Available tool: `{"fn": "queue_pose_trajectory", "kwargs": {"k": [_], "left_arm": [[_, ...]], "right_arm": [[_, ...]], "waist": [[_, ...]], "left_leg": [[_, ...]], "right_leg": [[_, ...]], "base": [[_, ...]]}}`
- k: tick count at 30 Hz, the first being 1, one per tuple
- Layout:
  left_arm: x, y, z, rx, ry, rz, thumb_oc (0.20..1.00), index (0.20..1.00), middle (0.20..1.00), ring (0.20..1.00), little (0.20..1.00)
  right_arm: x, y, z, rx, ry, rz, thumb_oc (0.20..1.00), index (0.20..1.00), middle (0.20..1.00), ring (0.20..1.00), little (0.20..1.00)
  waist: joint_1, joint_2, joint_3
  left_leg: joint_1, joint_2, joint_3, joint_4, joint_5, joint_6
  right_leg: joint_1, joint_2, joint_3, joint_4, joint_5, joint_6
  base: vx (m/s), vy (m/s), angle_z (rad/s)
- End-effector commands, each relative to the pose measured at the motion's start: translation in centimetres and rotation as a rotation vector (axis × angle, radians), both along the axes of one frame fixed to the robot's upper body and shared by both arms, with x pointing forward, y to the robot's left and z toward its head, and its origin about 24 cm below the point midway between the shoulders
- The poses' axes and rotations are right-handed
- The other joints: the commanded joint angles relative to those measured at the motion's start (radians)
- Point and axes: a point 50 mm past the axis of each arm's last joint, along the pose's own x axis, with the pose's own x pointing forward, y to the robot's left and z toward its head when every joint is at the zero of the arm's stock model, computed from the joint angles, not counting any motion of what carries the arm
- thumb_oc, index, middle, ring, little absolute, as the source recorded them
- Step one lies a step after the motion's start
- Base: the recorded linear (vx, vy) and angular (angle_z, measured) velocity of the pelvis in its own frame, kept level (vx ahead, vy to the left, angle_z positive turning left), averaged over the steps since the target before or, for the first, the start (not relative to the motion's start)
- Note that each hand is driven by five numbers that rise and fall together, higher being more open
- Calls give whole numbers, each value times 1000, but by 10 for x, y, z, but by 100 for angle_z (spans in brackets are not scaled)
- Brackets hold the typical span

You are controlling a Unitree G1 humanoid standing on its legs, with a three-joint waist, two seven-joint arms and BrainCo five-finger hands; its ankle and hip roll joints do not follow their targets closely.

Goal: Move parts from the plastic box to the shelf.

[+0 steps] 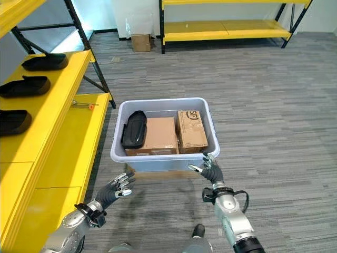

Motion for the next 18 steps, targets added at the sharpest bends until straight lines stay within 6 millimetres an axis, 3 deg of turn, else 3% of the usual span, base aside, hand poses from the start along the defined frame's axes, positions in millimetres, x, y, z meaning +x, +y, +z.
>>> {"fn": "queue_pose_trajectory", "kwargs": {"k": [1,6,8,9,10,11,13,18], "left_arm": [[12,0,30,2,-148,-63,1000,1000,1000,1000,1000],[15,-2,29,-18,-145,-39,1000,1000,1000,1000,1000],[18,-5,29,-38,-149,-42,1000,1000,1000,1000,1000],[21,-7,28,-70,-135,-34,1000,1000,1000,1000,1000],[21,-7,28,-69,-134,-31,1000,1000,1000,1000,1000],[23,-6,27,-56,-129,-3,1000,1000,1000,1000,1000],[20,-4,24,-57,-116,34,1000,1000,1000,1000,1000],[9,-3,14,-96,-73,79,1000,1000,1000,1000,1000]], "right_arm": [[18,17,37,32,-234,52,1000,1000,1000,1000,1000],[22,5,37,12,-219,10,1000,1000,1000,1000,1000],[21,0,34,17,-201,-14,1000,1000,1000,1000,1000],[17,-2,28,17,-169,-3,1000,1000,1000,1000,1000],[17,-2,26,18,-163,0,1000,1000,1000,1000,1000],[14,0,19,27,-121,29,1000,1000,1000,1000,1000],[10,6,12,41,-81,55,1000,1000,1000,1000,1000],[-11,12,-3,60,-13,98,1000,1000,1000,1000,1000]], "waist": [[35,-63,-6],[32,-70,6],[18,-71,11],[-5,-69,10],[-6,-69,11],[7,-63,25],[20,-57,31],[24,-43,18]], "left_leg": [[-56,-103,-21,8,-79,58],[-96,-44,-23,140,-100,34],[-109,12,42,223,-33,-2],[-114,11,94,235,-12,-5],[-120,9,90,245,-1,-8],[-175,-55,7,259,1,-2],[-185,-88,-27,195,7,2],[-176,-71,-78,-20,109,-28]], "right_leg": [[-28,-81,20,143,-82,75],[-40,-47,2,221,-156,16],[-20,-28,-21,214,-171,-9],[0,-10,-39,191,-170,-13],[5,-4,-36,185,-170,-15],[19,24,8,161,-165,-18],[34,36,26,139,-163,-18],[48,31,37,120,-171,-8]], "base": [[176,-304,-6],[171,-336,2],[189,-322,6],[206,-281,38],[261,-233,52],[159,-86,19],[182,11,-23],[175,192,-43]]}}
